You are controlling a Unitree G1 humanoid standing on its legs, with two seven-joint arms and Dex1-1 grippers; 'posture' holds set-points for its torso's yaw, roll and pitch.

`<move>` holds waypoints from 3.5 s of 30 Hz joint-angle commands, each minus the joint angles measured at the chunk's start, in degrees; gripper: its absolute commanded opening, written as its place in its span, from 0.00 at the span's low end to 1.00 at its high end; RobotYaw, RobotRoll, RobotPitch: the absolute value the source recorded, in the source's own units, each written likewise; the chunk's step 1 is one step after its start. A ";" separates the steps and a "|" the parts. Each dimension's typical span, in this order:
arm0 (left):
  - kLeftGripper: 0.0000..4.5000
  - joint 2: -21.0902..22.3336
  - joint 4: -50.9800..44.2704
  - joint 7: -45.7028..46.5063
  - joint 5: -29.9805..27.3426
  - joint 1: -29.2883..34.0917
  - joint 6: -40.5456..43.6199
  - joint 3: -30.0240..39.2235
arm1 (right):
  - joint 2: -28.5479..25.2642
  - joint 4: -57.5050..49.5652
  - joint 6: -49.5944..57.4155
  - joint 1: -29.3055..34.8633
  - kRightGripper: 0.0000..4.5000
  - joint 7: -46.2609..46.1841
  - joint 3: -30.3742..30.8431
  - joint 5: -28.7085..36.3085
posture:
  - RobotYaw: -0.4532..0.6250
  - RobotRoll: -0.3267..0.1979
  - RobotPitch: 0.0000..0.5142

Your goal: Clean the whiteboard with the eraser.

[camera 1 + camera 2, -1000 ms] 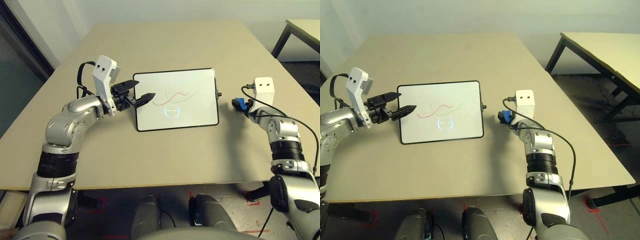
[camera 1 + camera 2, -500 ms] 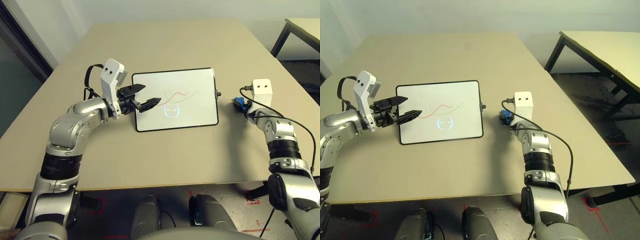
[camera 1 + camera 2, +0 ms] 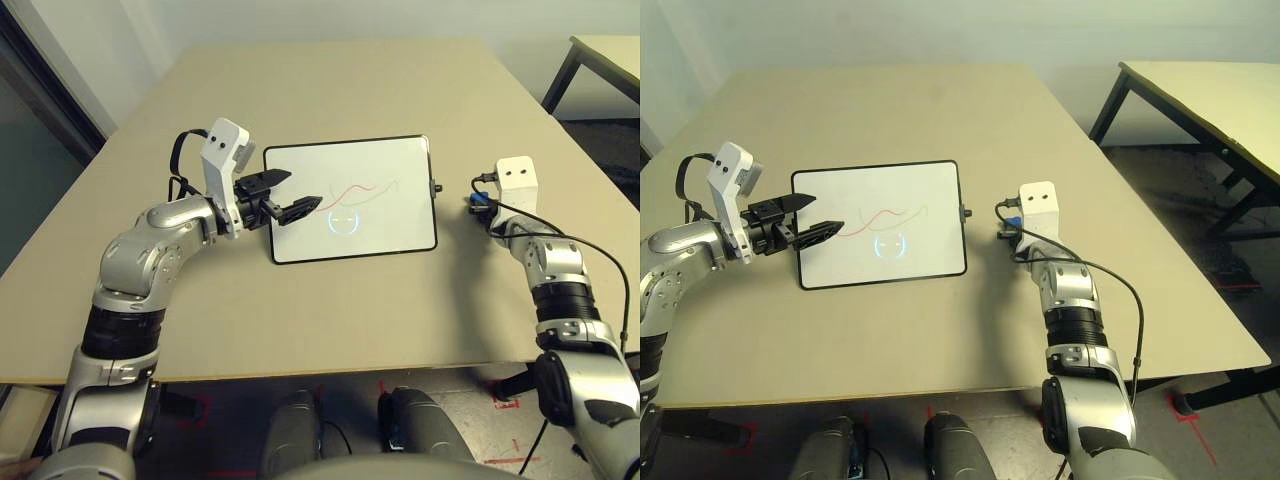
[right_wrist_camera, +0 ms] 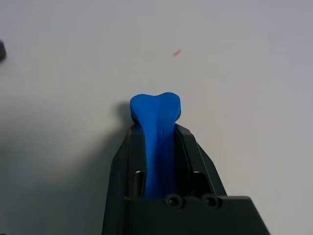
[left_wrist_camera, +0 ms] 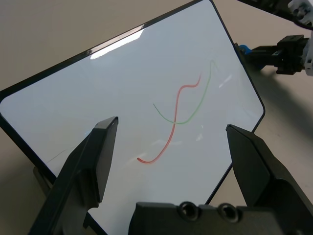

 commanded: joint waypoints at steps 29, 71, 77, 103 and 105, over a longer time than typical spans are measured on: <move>1.00 -1.18 1.31 -2.60 0.50 -5.28 3.24 -5.85 | -0.74 -23.60 19.16 -1.71 0.14 20.27 28.26 -2.39 | 0.41 0.62 0.13; 1.00 -1.98 0.82 -3.62 0.44 -4.68 3.63 -7.23 | 1.61 -18.49 13.40 -8.35 0.13 17.49 23.63 -7.20 | 0.39 0.62 0.19; 1.00 -1.88 0.15 -3.53 0.23 -4.25 4.21 -6.94 | 1.86 -26.70 19.28 -2.82 0.13 20.62 28.10 -6.14 | 0.40 0.62 0.20; 1.00 -2.10 -0.34 -3.66 0.21 -3.82 4.95 -7.05 | 1.81 -25.74 14.53 -5.03 0.13 24.52 33.21 -9.15 | 0.39 0.62 0.23; 1.00 -2.09 -0.45 -3.57 0.19 -3.76 5.04 -6.94 | 1.30 -29.96 17.16 -2.14 0.13 25.20 34.49 -8.98 | 0.39 0.62 0.23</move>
